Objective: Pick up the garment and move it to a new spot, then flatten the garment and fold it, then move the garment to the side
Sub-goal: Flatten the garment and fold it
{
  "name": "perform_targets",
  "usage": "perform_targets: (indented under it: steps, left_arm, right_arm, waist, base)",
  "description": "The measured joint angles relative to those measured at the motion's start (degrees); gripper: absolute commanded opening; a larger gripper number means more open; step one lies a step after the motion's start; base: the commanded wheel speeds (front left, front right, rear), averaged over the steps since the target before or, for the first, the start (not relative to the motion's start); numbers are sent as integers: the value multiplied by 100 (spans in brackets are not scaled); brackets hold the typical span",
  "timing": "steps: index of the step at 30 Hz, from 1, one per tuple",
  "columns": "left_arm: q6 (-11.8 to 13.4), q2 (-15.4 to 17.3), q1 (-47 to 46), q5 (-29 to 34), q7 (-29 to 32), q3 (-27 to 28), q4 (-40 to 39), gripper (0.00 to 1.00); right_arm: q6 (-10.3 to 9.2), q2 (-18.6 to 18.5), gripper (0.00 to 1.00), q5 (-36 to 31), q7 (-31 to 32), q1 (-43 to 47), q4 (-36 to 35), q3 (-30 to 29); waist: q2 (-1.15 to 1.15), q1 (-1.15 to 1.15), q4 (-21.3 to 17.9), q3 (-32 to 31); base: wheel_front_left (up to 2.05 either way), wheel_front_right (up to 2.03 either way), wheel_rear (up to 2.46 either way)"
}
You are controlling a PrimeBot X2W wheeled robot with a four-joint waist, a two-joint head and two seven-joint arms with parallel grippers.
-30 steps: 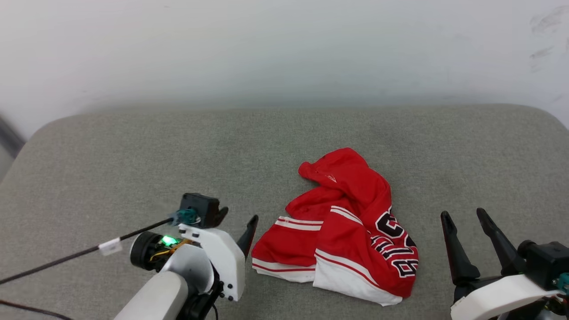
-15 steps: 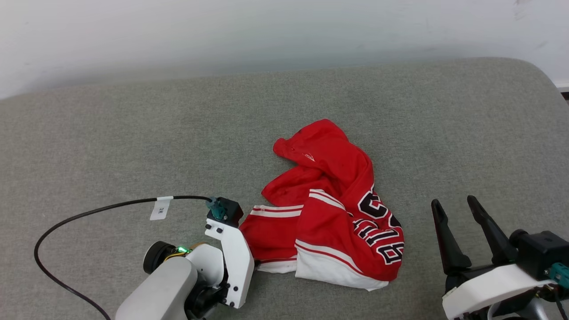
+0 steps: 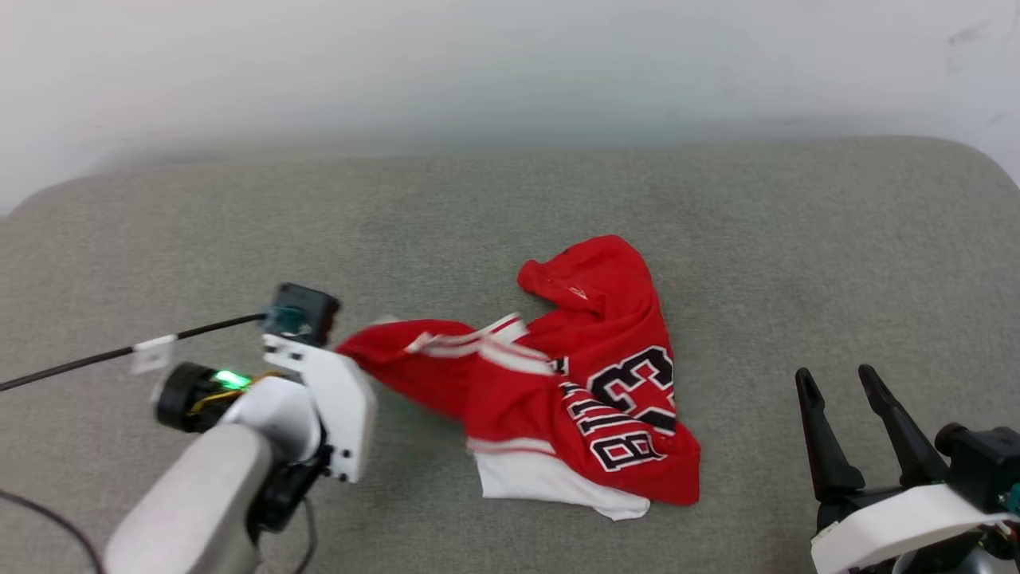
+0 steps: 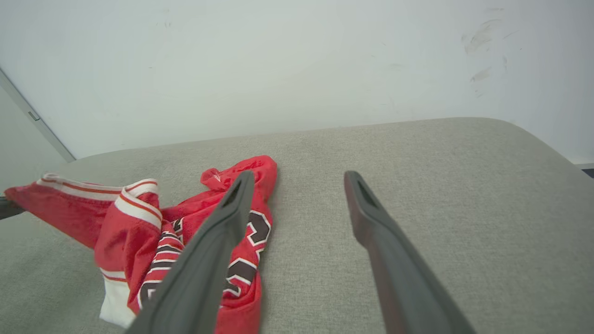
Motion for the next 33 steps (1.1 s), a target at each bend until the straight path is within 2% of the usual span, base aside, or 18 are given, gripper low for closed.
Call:
perform_targets:
  steps: [4,6,11,14,15,16,17,19,23,33]
  left_arm:
    - [439,409,550,51,-152,259,-608,0]
    - [645,478,1029,-44,-183,360,-783,0]
    - [973,393,2143,-372,-485,491,-636,0]
    - [940,120,2547,-668,-656,506,-383,0]
    - [921,41,2568,-748,-697,525,-321,16]
    - [893,-15,2574,-795,-801,554,-260,93]
    - [891,-74,2575,-790,-946,572,-211,100]
    - [883,-198,2578,-706,-1377,605,-163,100]
    - [945,-135,2552,-488,-2023,778,-403,100]
    - [995,-94,2350,-64,-3158,987,-1413,100]
  right_arm:
    - [0,1,100,2,2,46,-9,-31]
    - [0,1,100,11,2,50,-30,-38]
    - [0,1,100,15,35,84,-78,-54]
    - [0,1,100,15,67,85,-104,-55]
    - [0,2,100,15,70,86,-115,-57]
    - [0,1,100,15,88,87,-122,-67]
    - [-1,1,100,14,93,104,-130,-83]
    - [0,1,100,-3,142,169,-147,-111]
    - [0,1,100,-4,235,257,-156,-152]
    - [0,1,100,-4,377,395,-219,-211]
  waist:
    - [0,0,125,-90]
    - [0,0,164,-108]
    - [0,0,196,-111]
    - [0,0,203,-131]
    - [0,0,210,-140]
    - [0,0,218,-159]
    - [0,0,228,-179]
    - [0,0,261,-269]
    - [0,0,292,-457]
    - [0,0,333,-726]
  base:
    - [0,0,0]
    - [0,0,0]
    - [0,0,0]
    - [0,0,0]
    - [0,0,0]
    - [0,0,0]
    - [0,0,0]
    - [0,0,0]
    - [0,0,0]
    - [0,0,0]
